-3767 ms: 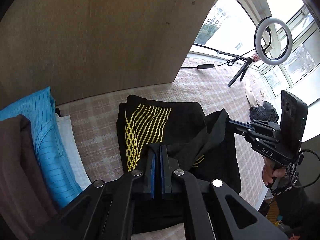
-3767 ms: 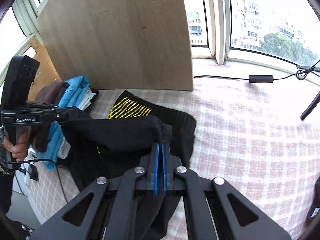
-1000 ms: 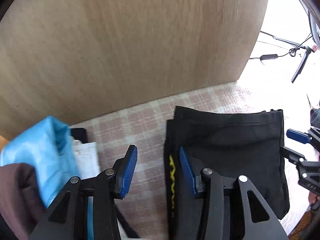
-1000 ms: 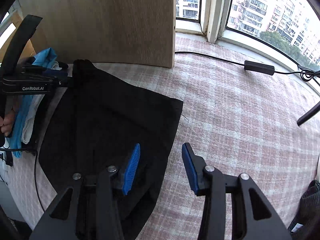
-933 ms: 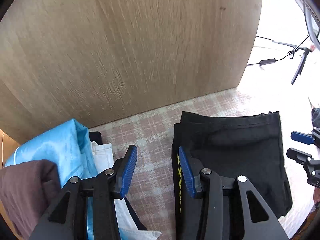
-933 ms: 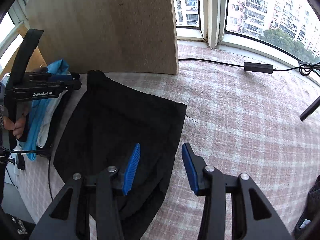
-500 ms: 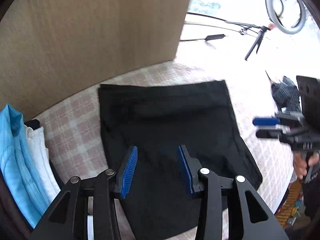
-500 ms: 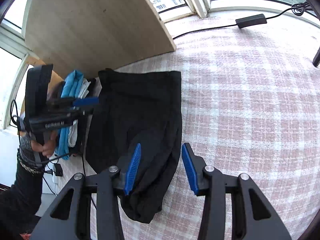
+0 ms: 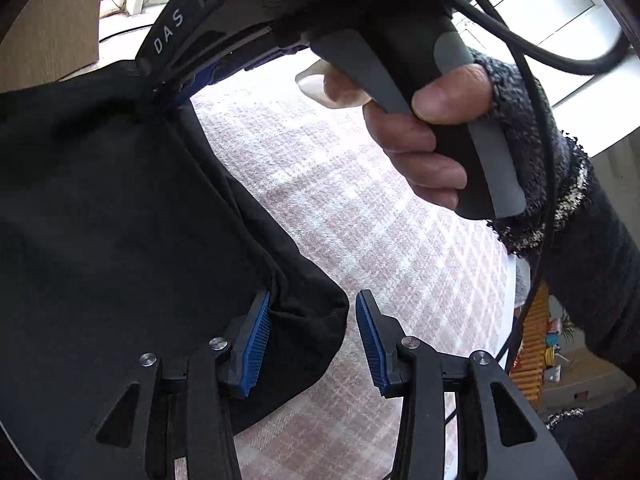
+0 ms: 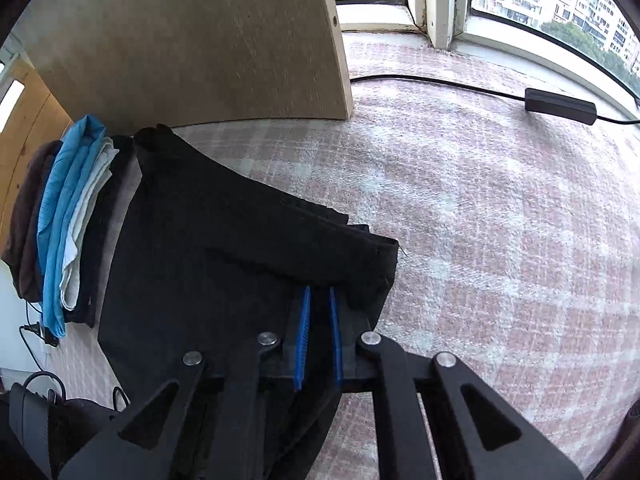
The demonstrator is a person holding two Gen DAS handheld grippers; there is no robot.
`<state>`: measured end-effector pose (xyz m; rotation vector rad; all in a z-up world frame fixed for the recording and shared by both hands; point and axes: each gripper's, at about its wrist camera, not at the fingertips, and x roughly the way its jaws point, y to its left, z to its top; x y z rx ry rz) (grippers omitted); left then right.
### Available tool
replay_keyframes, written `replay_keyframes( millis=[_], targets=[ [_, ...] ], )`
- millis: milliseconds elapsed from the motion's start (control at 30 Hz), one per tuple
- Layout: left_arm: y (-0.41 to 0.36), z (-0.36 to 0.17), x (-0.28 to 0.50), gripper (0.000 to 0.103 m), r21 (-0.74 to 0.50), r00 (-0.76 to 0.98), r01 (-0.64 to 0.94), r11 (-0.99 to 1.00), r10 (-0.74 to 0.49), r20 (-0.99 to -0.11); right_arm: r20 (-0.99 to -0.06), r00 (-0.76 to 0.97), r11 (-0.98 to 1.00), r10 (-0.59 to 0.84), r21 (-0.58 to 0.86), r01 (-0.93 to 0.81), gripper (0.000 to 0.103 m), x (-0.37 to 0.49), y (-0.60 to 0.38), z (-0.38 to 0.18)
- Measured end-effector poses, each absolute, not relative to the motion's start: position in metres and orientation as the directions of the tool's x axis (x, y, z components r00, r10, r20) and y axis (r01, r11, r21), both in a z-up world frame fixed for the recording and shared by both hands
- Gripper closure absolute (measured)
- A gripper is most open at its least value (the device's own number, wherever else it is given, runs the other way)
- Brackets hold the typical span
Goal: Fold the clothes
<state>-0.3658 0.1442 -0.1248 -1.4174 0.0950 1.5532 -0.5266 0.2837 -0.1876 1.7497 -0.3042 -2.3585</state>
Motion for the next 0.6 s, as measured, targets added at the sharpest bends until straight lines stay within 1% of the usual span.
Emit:
replay_keyframes(
  millis=[33,67,100,133,167,233,267,300,367,433,500,567,600],
  targets=[
    [0.139,-0.118,-0.367,0.063,-0.532,0.177,-0.676,-0.51,0.588,-0.789,-0.914,-0.307,-0.963,-0.264,0.27,0.025,0.086,-0.521,0.288,-0.182],
    [0.131,-0.107,-0.371,0.063,-0.524,0.164,-0.679,-0.513,0.591,-0.79,-0.902,-0.343,-0.962,-0.263,0.274,0.016,0.072,-0.514,0.293,-0.177],
    [0.121,-0.094,-0.377,0.061,-0.485,0.114,-0.693,-0.534,0.582,-0.805,-0.888,-0.379,-0.96,-0.261,0.279,0.007,0.061,-0.507,0.298,-0.171],
    [0.11,-0.081,-0.385,0.059,-0.432,0.053,-0.706,-0.561,0.567,-0.822,-0.873,-0.414,-0.959,-0.258,0.284,-0.002,0.04,-0.5,0.304,-0.165],
    [0.099,-0.074,-0.4,0.055,-0.386,-0.009,-0.697,-0.605,0.544,-0.839,-0.857,-0.445,-0.956,-0.261,0.295,-0.007,0.035,-0.496,0.312,-0.163],
    [0.076,-0.063,-0.436,0.051,-0.296,-0.129,-0.65,-0.701,0.485,-0.865,-0.849,-0.46,-0.952,-0.261,0.306,-0.024,0.035,-0.494,0.322,-0.166],
    [0.065,-0.064,-0.456,0.048,-0.264,-0.173,-0.608,-0.748,0.45,-0.876,-0.855,-0.454,-0.953,-0.251,0.301,-0.041,0.035,-0.496,0.323,-0.171],
    [0.056,-0.072,-0.476,0.047,-0.236,-0.195,-0.573,-0.785,0.41,-0.891,-0.859,-0.446,-0.95,-0.252,0.307,-0.053,0.035,-0.5,0.326,-0.176],
    [0.039,-0.092,-0.517,0.047,-0.174,-0.221,-0.51,-0.843,0.324,-0.92,-0.86,-0.429,-0.94,-0.278,0.336,-0.065,0.035,-0.507,0.325,-0.185],
    [0.037,-0.114,-0.542,0.047,-0.158,-0.206,-0.489,-0.858,0.289,-0.935,-0.866,-0.409,-0.941,-0.287,0.334,-0.049,0.035,-0.514,0.317,-0.194],
    [0.043,-0.136,-0.556,0.047,-0.135,-0.195,-0.482,-0.866,0.256,-0.947,-0.871,-0.422,-0.958,-0.253,0.287,-0.018,0.034,-0.518,0.305,-0.196],
    [0.045,-0.147,-0.565,0.047,-0.089,-0.209,-0.469,-0.879,0.209,-0.955,-0.875,-0.431,-0.97,-0.221,0.241,0.01,0.034,-0.522,0.296,-0.197],
    [0.042,-0.147,-0.568,0.046,-0.087,-0.209,-0.46,-0.884,0.204,-0.956,-0.875,-0.436,-0.975,-0.21,0.223,0.022,0.034,-0.523,0.291,-0.196]
  ],
)
